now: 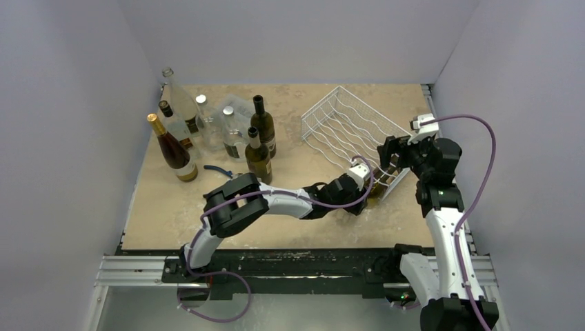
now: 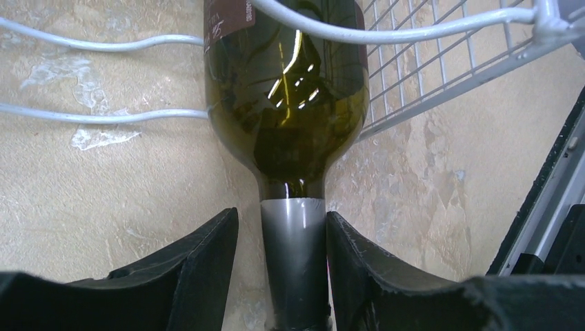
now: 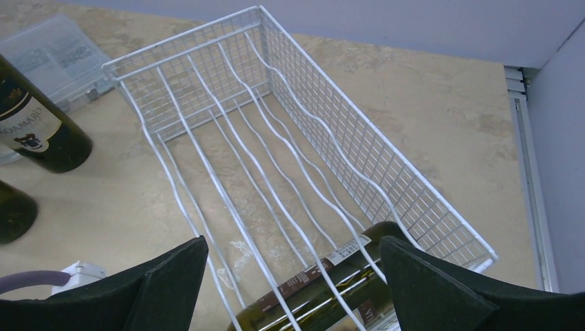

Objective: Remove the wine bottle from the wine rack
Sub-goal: Adjust the wine rack at the center of the board, then pick up the wine bottle from the wine rack.

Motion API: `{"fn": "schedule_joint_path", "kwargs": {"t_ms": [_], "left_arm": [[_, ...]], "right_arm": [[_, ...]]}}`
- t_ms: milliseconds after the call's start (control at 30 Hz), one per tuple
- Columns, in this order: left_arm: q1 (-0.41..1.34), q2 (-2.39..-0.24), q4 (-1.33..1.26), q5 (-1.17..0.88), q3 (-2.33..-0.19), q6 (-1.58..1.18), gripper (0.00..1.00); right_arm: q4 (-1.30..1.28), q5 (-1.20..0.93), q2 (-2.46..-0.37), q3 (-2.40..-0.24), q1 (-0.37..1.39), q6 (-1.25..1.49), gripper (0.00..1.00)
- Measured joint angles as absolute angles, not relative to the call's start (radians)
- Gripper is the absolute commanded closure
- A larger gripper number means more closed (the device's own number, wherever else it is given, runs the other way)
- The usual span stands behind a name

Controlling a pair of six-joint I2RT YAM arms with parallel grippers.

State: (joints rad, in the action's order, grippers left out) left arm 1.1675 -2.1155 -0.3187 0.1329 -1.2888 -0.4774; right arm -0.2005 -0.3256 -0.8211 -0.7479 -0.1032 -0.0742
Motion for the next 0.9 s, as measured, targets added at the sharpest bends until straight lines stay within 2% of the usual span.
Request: {"fn": "schedule_joint_path", "kwargs": {"t_ms": [467, 700, 833, 900], "left_arm": [[1.188, -2.148, -0.19, 0.172, -1.387, -0.47, 0.51], [1.188, -2.173, -0.168, 0.172, -1.404, -0.466, 0.55], [1.188, -2.179, -0.165, 0.172, -1.412, -0.459, 0.61], [1.188, -2.179, -0.162, 0.172, -1.412, -0.459, 0.72]], "right_arm": [[-0.19, -0.278, -0.815, -0.745, -0.103, -0.051, 0.01], [-0.186, -0.278, -0.815, -0.745, -0.103, -0.045, 0.01], [-0.186, -0.278, -0.815, -0.745, -0.103, -0.045, 0.01], [-0.186, -0.278, -0.815, -0.745, -0.103, -0.045, 0.01]]}}
